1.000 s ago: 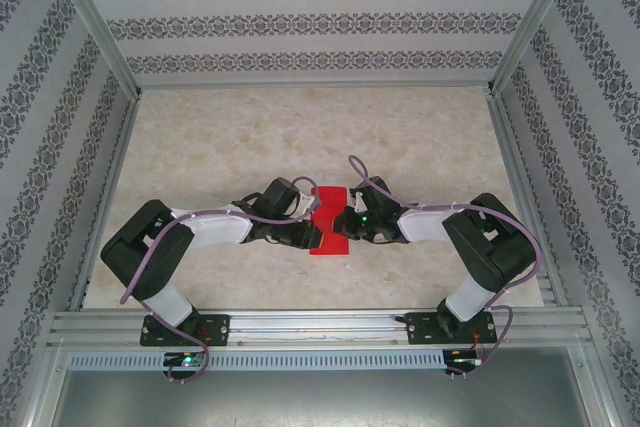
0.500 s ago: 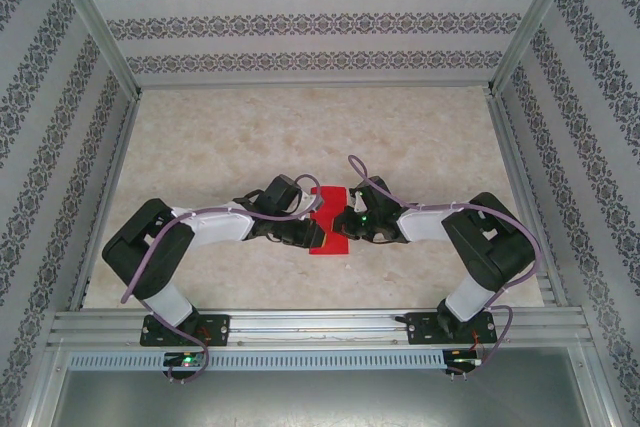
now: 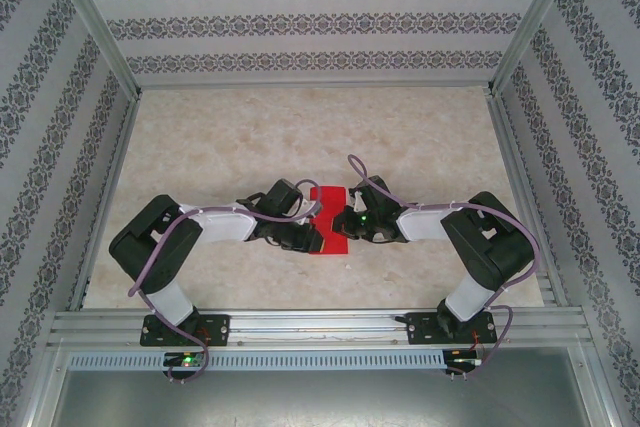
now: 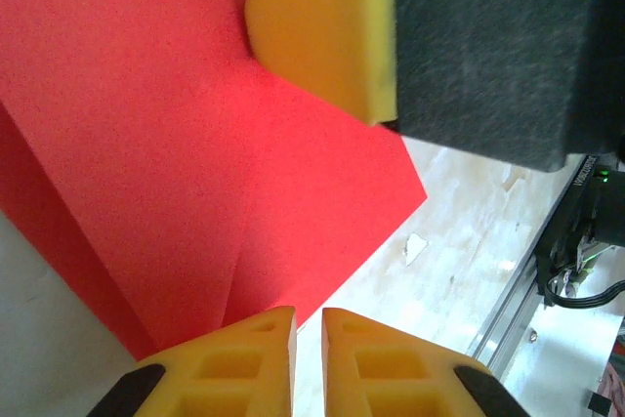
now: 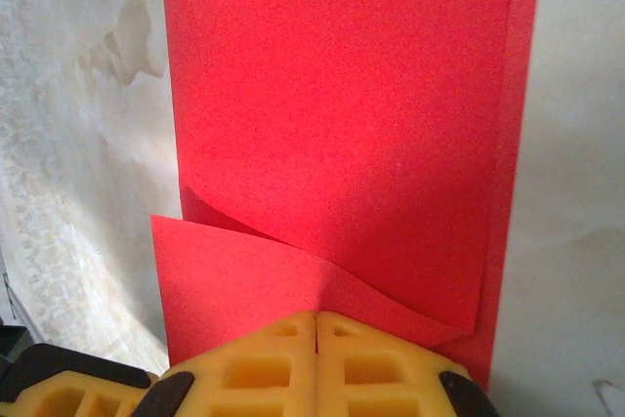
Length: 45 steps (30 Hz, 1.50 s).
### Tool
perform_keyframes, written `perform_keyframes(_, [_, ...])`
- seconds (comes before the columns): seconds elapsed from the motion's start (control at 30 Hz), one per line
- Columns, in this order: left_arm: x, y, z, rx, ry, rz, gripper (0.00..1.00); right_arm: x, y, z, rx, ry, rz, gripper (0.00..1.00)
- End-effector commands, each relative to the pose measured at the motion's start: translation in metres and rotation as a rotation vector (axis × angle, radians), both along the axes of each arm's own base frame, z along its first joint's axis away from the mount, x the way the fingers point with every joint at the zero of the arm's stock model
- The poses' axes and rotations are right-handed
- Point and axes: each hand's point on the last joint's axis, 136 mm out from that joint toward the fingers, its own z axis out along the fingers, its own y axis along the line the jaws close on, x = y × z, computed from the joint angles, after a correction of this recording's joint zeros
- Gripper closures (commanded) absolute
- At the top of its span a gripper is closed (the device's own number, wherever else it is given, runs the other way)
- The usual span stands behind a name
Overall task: Fold a paper plane with a square sheet of paper (fold left side to right side)
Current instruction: Fold the triangle a second time at the center of the table.
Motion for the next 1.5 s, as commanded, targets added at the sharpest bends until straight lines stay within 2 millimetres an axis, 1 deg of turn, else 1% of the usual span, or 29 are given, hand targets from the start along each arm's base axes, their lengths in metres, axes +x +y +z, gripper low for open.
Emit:
perform_keyframes(0.0, [-0.011, 0.004, -0.01, 0.018, 0.05, -0.004, 0.86, -0.014, -0.01, -0.024, -0.067, 0.082, -0.001, 1.0])
perform_keyframes(0.23, [-0.013, 0.005, -0.016, 0.019, 0.063, -0.001, 0.86, -0.015, -0.01, -0.023, -0.067, 0.085, -0.001, 1.0])
perform_keyframes(0.5, [-0.015, 0.005, -0.016, 0.011, 0.068, 0.002, 0.86, -0.015, -0.011, -0.024, -0.07, 0.087, -0.001, 1.0])
perform_keyframes(0.57, [-0.015, 0.003, -0.012, -0.004, 0.067, 0.003, 0.86, -0.015, -0.01, -0.024, -0.069, 0.086, -0.001, 1.0])
perform_keyframes(0.73, [-0.008, -0.002, 0.009, -0.043, 0.031, 0.009, 0.86, -0.015, -0.011, -0.024, -0.07, 0.087, -0.001, 1.0])
perform_keyframes(0.87, [-0.003, -0.001, 0.015, -0.05, 0.019, 0.028, 0.86, -0.016, -0.011, -0.026, -0.072, 0.089, -0.001, 1.0])
perform_keyframes(0.97, [0.0, 0.002, 0.013, -0.043, 0.021, 0.036, 0.86, -0.016, -0.012, -0.027, -0.074, 0.092, -0.002, 1.0])
perform_keyframes(1.2, [-0.002, 0.005, -0.003, -0.019, 0.045, 0.039, 0.86, -0.017, -0.012, -0.027, -0.073, 0.094, 0.0, 1.0])
perform_keyframes(1.47, [0.003, 0.007, -0.007, -0.011, 0.032, 0.061, 0.86, -0.018, -0.013, -0.027, -0.075, 0.096, -0.003, 1.0])
